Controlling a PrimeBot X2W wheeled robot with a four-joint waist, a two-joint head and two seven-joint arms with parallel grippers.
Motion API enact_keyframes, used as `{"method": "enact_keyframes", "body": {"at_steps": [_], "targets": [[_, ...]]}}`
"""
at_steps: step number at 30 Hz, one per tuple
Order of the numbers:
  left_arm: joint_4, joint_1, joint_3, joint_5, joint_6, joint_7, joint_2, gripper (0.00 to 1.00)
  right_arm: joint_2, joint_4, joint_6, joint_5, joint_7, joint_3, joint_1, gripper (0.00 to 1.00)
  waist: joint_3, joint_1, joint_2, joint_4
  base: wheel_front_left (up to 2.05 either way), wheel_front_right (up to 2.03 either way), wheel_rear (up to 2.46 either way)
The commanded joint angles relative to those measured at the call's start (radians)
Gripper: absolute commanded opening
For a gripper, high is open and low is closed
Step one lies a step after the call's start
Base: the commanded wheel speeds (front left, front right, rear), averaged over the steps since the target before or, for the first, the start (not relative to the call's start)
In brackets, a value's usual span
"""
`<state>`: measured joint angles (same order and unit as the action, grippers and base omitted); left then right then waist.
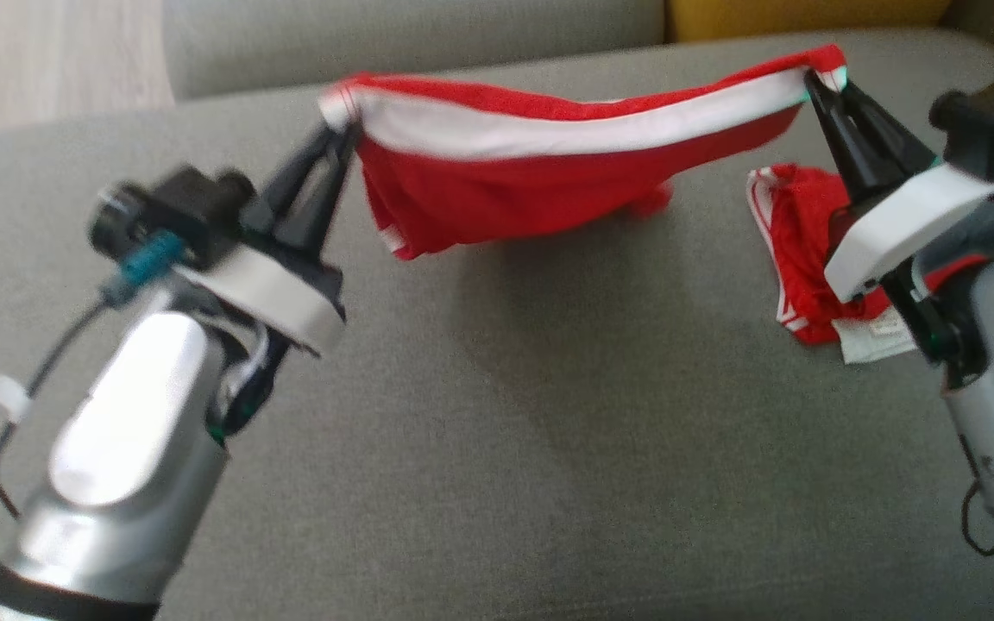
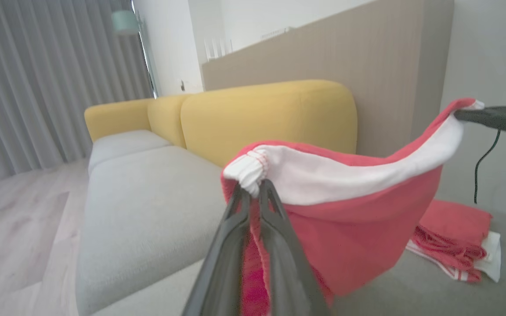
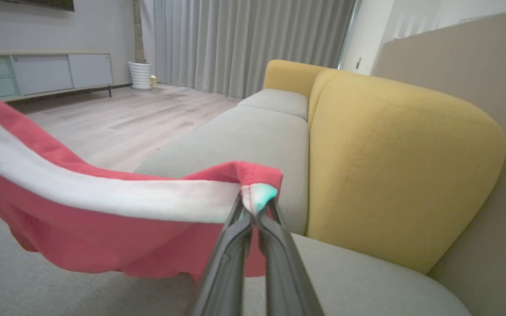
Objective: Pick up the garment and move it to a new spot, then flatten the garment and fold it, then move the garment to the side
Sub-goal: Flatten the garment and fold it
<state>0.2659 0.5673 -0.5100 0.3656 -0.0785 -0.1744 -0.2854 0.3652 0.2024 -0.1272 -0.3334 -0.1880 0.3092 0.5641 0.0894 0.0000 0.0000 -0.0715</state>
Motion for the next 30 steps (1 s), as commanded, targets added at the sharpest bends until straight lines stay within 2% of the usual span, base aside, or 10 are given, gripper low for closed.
{"method": "enact_keyframes", "body": {"at_steps": [1,5,12,19,22,26,30], "targets": [[-0.079,0.065,0.055,0.013,0.016,0.027,-0.046,0.00,0.022,-0.055,-0.003,-0.017,-0.029,0.015,0.036,0.00,-0.063,0.0000,0.0000,0.007,0.00,0.00,0.00],[-0.182,0.064,0.078,0.025,0.041,0.101,-0.078,0.00,0.037,-0.102,-0.003,-0.059,-0.104,0.018,0.050,0.00,-0.104,0.0000,0.0000,0.008,0.00,0.00,0.00],[-0.407,-0.019,0.114,0.070,0.097,0.273,-0.150,0.00,0.058,-0.247,-0.003,-0.184,-0.364,-0.046,-0.001,0.00,-0.147,0.0000,0.0000,0.010,0.00,0.00,0.00],[-0.571,-0.101,0.140,0.130,0.129,0.411,-0.211,0.00,0.031,-0.402,-0.003,-0.239,-0.599,-0.150,-0.086,0.00,-0.136,0.0000,0.0000,0.017,0.00,0.00,0.00],[-0.564,-0.073,0.147,0.152,0.126,0.445,-0.214,0.00,0.003,-0.419,-0.003,-0.233,-0.657,-0.176,-0.060,0.00,-0.107,0.0000,0.0000,0.020,0.00,0.00,0.00],[-0.468,0.045,0.148,0.192,0.092,0.476,-0.190,0.00,-0.058,-0.374,-0.003,-0.250,-0.699,-0.191,0.071,0.00,-0.010,0.0000,0.0000,0.027,0.00,0.00,0.00],[-0.293,0.270,0.146,0.173,0.044,0.454,-0.155,0.00,-0.088,-0.259,-0.003,-0.208,-0.639,-0.176,0.298,0.00,0.124,0.0000,0.0000,0.040,0.00,0.00,0.00]]}}
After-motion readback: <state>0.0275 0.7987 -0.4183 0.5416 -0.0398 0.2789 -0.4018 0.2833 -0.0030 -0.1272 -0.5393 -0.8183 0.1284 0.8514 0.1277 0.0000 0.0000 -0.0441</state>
